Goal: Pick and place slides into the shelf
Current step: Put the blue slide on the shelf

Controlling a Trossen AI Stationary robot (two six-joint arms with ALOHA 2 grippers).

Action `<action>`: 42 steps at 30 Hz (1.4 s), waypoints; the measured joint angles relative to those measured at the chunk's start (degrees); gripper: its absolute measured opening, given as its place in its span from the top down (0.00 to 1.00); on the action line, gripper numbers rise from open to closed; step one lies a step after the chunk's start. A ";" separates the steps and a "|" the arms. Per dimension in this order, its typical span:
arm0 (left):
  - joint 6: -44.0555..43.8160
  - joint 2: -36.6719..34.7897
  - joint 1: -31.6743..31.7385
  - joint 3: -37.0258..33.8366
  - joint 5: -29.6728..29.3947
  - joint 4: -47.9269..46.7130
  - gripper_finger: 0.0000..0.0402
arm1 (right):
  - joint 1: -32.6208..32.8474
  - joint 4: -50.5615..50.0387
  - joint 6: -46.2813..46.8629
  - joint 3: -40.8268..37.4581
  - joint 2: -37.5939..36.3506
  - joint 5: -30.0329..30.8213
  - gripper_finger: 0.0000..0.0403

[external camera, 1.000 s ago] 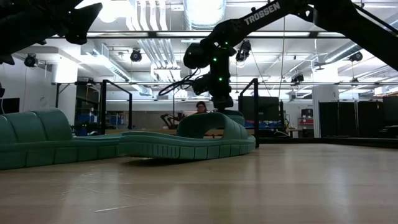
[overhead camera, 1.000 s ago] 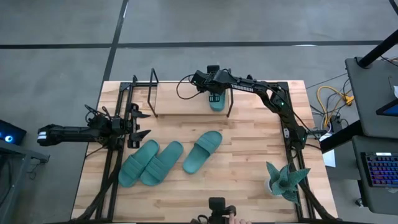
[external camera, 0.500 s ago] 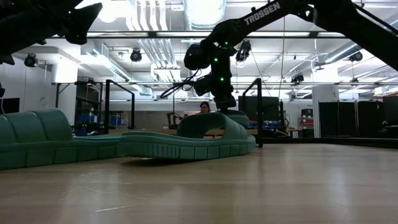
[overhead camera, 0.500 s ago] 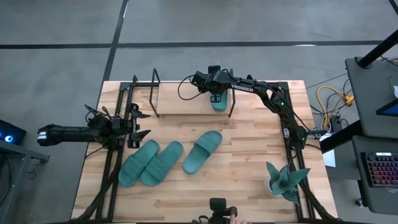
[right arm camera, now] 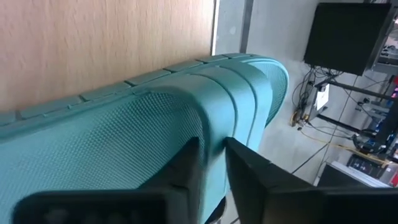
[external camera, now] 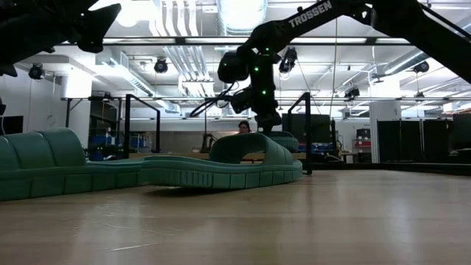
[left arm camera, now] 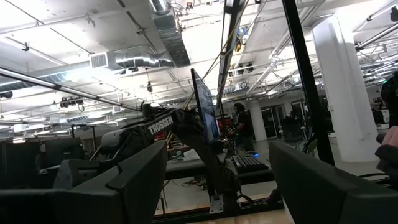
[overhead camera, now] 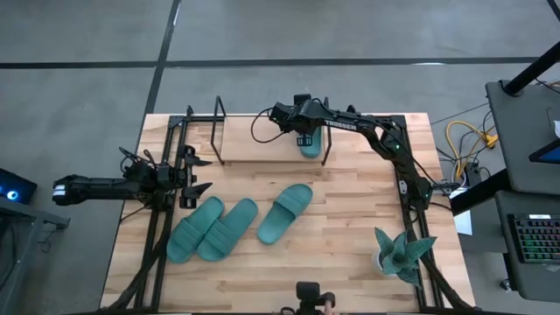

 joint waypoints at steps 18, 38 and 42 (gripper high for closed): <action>0.02 -0.02 0.00 0.00 -0.01 0.00 0.33 | 2.88 -4.88 9.25 0.00 -5.08 -5.04 0.55; 0.02 0.01 0.00 0.00 -0.01 -0.02 0.33 | 21.61 -4.34 26.42 -0.41 -18.47 -6.05 0.58; 0.02 0.10 0.00 0.00 -0.01 -0.02 0.33 | 25.93 -4.16 29.89 -0.52 -19.48 -6.00 0.58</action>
